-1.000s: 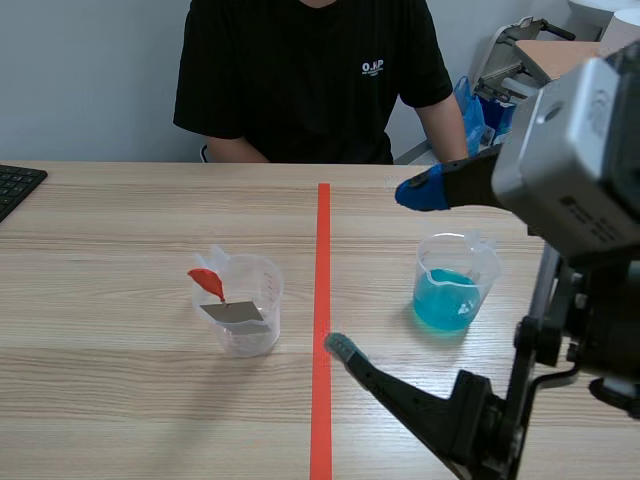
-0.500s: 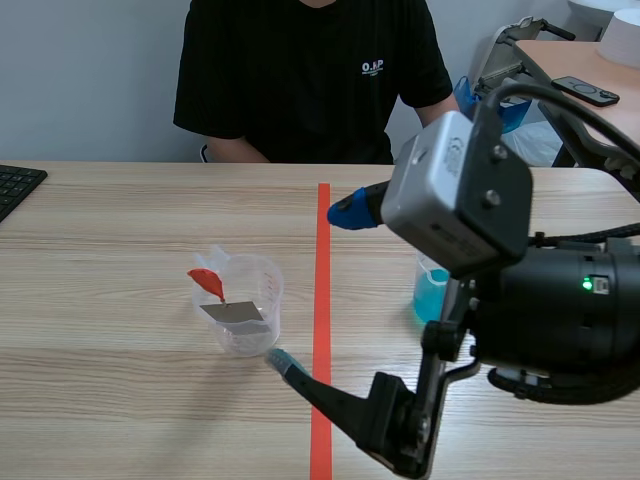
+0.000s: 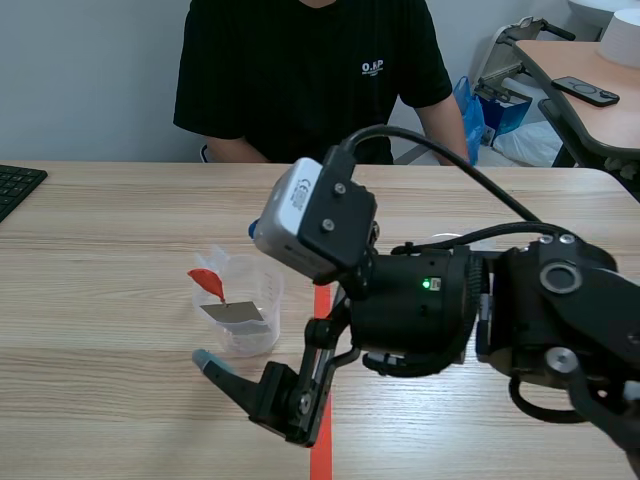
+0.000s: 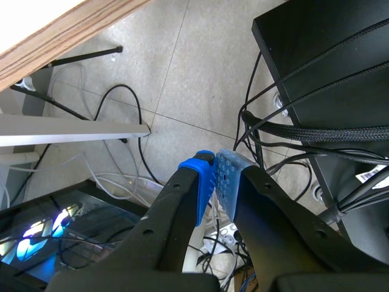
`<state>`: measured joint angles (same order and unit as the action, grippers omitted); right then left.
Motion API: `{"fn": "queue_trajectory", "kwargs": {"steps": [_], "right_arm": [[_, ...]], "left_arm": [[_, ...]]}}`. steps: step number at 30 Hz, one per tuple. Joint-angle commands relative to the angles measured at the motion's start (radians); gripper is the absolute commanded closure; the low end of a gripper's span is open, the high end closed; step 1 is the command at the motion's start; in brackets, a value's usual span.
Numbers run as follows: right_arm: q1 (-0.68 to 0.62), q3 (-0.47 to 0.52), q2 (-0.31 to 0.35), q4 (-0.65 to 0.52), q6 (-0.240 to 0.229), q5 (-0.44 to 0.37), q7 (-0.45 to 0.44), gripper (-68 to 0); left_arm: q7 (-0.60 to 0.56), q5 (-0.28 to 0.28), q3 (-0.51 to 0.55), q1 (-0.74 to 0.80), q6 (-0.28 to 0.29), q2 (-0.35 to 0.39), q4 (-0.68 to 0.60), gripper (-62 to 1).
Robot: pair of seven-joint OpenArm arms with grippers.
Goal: Do the redox reaction experiment.
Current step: 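Lift the metal plate out of the left beaker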
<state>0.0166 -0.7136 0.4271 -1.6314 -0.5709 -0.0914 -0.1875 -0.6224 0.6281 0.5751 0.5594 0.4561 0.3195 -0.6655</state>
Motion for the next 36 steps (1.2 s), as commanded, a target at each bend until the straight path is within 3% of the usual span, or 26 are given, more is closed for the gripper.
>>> {"fn": "queue_trajectory", "kwargs": {"steps": [1, 7, 18, 36], "right_arm": [[0.035, -0.001, -0.006, 0.006, 0.007, 0.005, -0.024, -67.9], [0.105, -0.035, -0.038, 0.078, 0.025, 0.018, -0.055, -62.0], [0.147, -0.052, -0.071, 0.102, 0.028, 0.063, -0.059, -43.2], [0.147, -0.05, -0.067, 0.102, 0.041, 0.062, -0.112, -2.5]], "left_arm": [[-0.01, -0.006, 0.007, 0.011, -0.002, 0.013, -0.014, -3.8], [-0.01, -0.006, 0.007, 0.011, -0.002, 0.013, -0.014, -3.8], [-0.01, -0.006, 0.007, 0.011, -0.002, 0.014, -0.014, -3.8], [-0.01, -0.006, 0.007, 0.011, -0.002, 0.014, -0.014, -3.8]]}}
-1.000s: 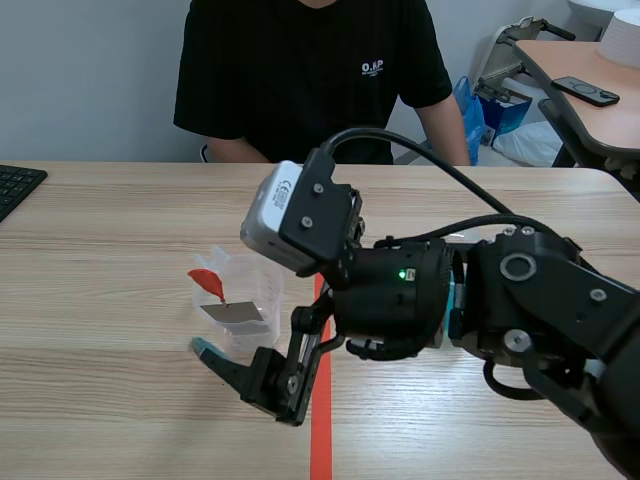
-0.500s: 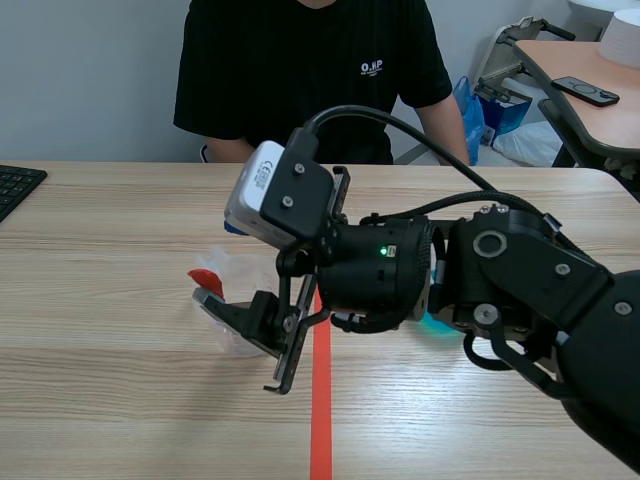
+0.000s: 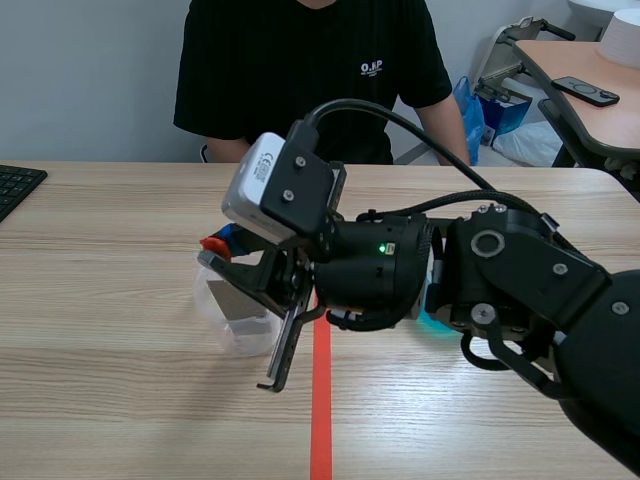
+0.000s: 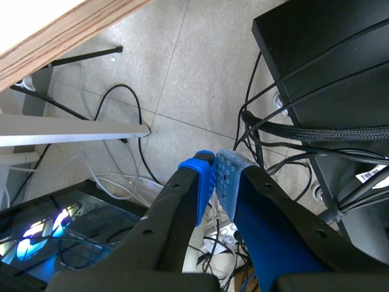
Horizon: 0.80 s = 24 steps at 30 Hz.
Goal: Do the redox reaction experiment.
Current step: 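Lift the metal plate out of the left beaker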
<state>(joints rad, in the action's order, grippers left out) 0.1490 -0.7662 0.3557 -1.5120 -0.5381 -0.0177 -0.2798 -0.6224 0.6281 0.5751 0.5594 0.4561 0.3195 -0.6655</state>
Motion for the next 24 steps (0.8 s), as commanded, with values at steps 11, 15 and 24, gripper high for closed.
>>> {"fn": "queue_trajectory", "kwargs": {"steps": [11, 15, 24], "right_arm": [[0.015, 0.033, 0.007, -0.019, 0.018, -0.076, -0.032, -1.7], [0.035, 0.043, -0.001, -0.024, 0.013, -0.127, 0.041, -1.7], [0.117, 0.055, -0.003, -0.068, -0.04, -0.298, 0.244, -1.7]], "left_arm": [[-0.01, -0.006, 0.007, 0.011, -0.002, 0.014, -0.014, -3.8], [-0.011, -0.007, 0.007, 0.011, -0.002, 0.014, -0.014, -3.8], [-0.013, -0.007, 0.007, 0.011, -0.002, 0.014, -0.014, -3.8]]}}
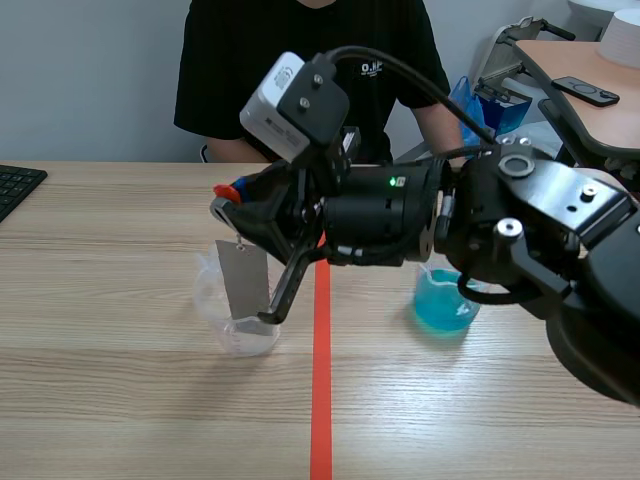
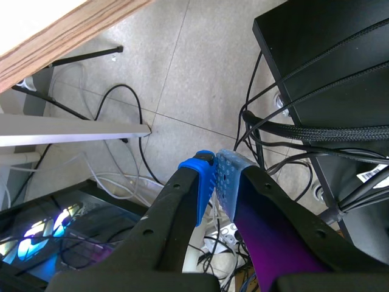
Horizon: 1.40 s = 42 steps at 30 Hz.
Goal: Do the redox reaction experiment.
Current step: 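Lift the metal plate out of the left beaker, then move the plate over the blue solution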
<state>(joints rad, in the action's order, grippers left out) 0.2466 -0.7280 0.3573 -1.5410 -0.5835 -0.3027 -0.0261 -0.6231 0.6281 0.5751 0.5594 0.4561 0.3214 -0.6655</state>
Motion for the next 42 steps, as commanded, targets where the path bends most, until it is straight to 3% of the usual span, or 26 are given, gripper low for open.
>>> {"fn": "queue_trajectory", "kwargs": {"steps": [1, 4, 10, 20, 33, 38, 42], "right_arm": [[0.02, 0.024, -0.005, -0.053, 0.0, -0.021, 0.009, -1.7], [0.019, 0.048, 0.005, -0.105, -0.035, -0.058, 0.062, -1.7], [0.019, 0.093, 0.062, -0.219, -0.039, -0.193, 0.165, -1.7], [0.014, 0.23, 0.254, -0.366, -0.074, -0.453, 0.258, -1.7], [-0.073, 0.451, 0.582, -0.369, -0.161, -0.704, 0.256, -1.6], [-0.103, 0.513, 0.654, -0.336, -0.162, -0.731, 0.241, -1.5], [-0.106, 0.542, 0.674, -0.264, -0.162, -0.75, 0.237, -1.5]], "left_arm": [[-0.013, -0.007, 0.007, 0.011, -0.002, 0.012, -0.014, -3.8], [-0.013, -0.007, 0.007, 0.011, -0.002, 0.012, -0.014, -3.8], [-0.013, -0.006, 0.007, 0.011, -0.006, 0.012, -0.014, -3.8], [-0.013, -0.006, 0.007, 0.011, -0.02, 0.012, -0.014, -3.8], [-0.013, -0.007, 0.007, 0.011, -0.02, 0.012, -0.014, -3.8], [-0.013, -0.007, 0.007, 0.011, -0.02, 0.011, -0.014, -3.8], [-0.013, -0.007, 0.007, 0.011, -0.02, 0.011, -0.014, -3.8]]}}
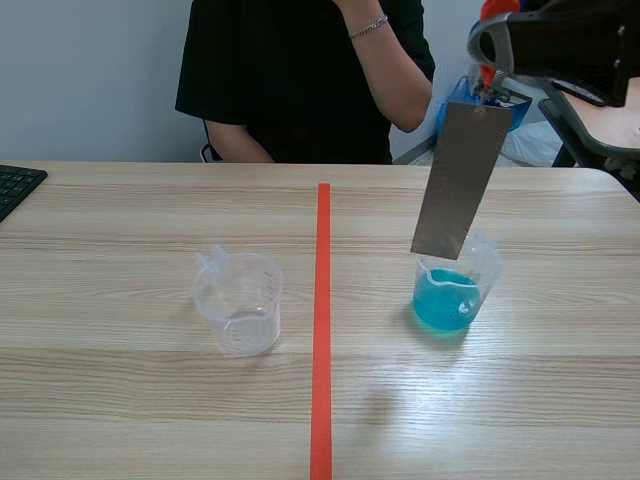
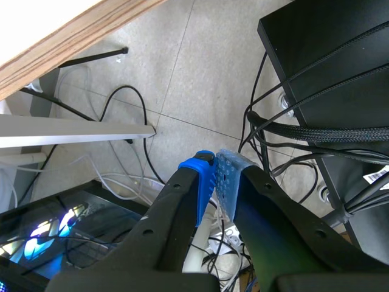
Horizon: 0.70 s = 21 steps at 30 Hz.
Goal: Do the redox reaction experiment.
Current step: 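Move the plate over the blue solution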
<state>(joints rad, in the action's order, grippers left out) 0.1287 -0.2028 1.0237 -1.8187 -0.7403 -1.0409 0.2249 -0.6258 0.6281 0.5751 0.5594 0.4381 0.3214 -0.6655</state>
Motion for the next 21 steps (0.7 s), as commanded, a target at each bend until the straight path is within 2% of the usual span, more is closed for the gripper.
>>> {"fn": "queue_trajectory", "kwargs": {"steps": [1, 9, 21], "right_arm": [[0.012, 0.026, 0.007, 0.035, -0.005, -0.012, -0.014, -1.5], [0.013, 0.047, 0.006, 0.16, -0.005, -0.011, -0.069, -1.5], [0.021, 0.047, -0.005, 0.189, -0.005, -0.01, -0.101, -1.5]], "left_arm": [[-0.011, -0.007, 0.007, 0.011, -0.002, 0.011, -0.014, -3.8], [-0.011, -0.007, 0.007, 0.011, -0.002, 0.012, -0.014, -3.8], [-0.014, -0.007, 0.007, 0.011, -0.002, 0.011, -0.014, -3.8]]}}
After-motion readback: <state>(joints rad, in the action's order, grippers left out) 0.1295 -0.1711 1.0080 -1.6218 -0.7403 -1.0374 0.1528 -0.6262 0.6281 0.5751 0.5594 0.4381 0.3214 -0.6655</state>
